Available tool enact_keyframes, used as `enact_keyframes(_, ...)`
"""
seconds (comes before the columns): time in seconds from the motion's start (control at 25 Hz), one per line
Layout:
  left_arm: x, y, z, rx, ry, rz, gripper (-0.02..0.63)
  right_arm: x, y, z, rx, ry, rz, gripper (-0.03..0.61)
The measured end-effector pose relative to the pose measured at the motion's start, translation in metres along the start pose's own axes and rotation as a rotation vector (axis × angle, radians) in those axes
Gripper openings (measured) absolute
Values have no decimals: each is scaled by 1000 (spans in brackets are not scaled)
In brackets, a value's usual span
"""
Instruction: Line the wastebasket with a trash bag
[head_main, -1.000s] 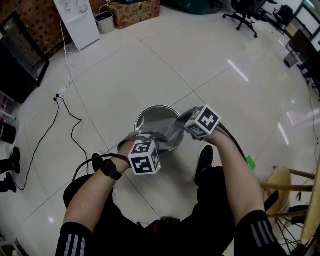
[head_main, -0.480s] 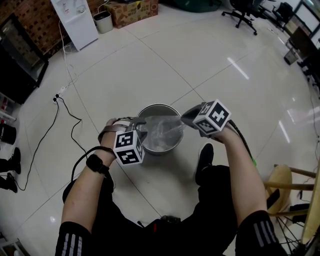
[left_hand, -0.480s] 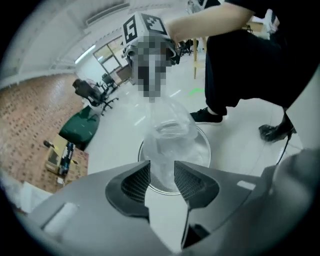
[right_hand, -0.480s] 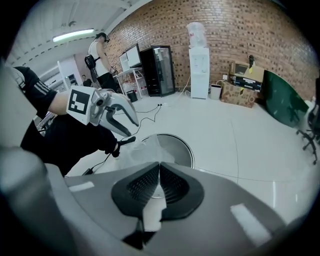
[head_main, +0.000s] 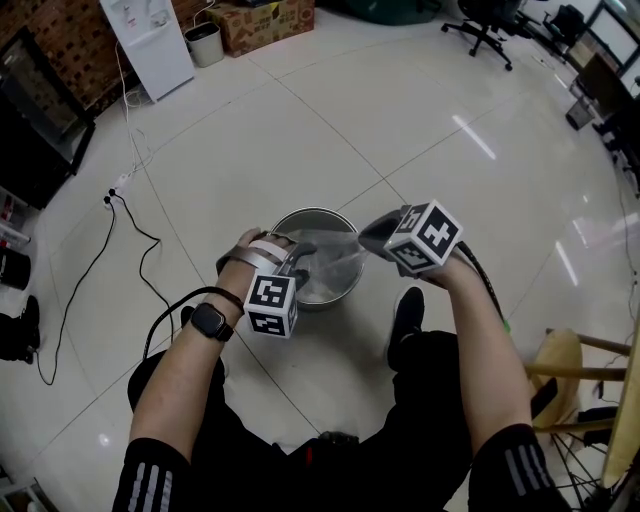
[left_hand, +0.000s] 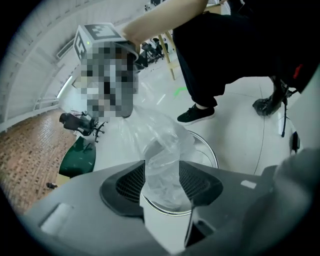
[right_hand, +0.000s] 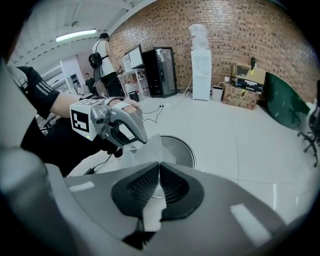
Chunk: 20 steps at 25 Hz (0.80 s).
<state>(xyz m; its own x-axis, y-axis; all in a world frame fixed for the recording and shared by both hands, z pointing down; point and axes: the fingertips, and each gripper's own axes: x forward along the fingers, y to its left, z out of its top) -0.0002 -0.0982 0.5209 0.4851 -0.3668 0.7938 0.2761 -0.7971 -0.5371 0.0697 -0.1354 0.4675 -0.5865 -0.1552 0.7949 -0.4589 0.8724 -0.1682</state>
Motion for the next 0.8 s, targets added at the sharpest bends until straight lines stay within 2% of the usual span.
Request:
enact_keyframes(0.08, 6, 1, -6, -7, 30, -6, 202, 0, 1, -2, -1, 4, 3, 8)
enact_keyframes(0.24, 3, 4, 4, -111, -13, -48, -5, -1, -8, -10, 20, 8, -22, 8)
enact_keyframes(0.4, -5, -21, 32, -193, -90, -191, -6, 5, -19, -34, 66, 54, -41, 8)
enact_keyframes(0.6, 0, -78, 55, -200, -102, -386, -6, 31, -25, -73, 133, 140, -12, 8)
enact_keyframes(0.72, 9, -104, 70, -230, -124, -462, -6, 46, -21, -92, 166, 197, 33, 9)
enact_keyframes(0.8, 15, -115, 77, -256, -137, -482, -4, 52, -19, -103, 161, 243, 37, 9)
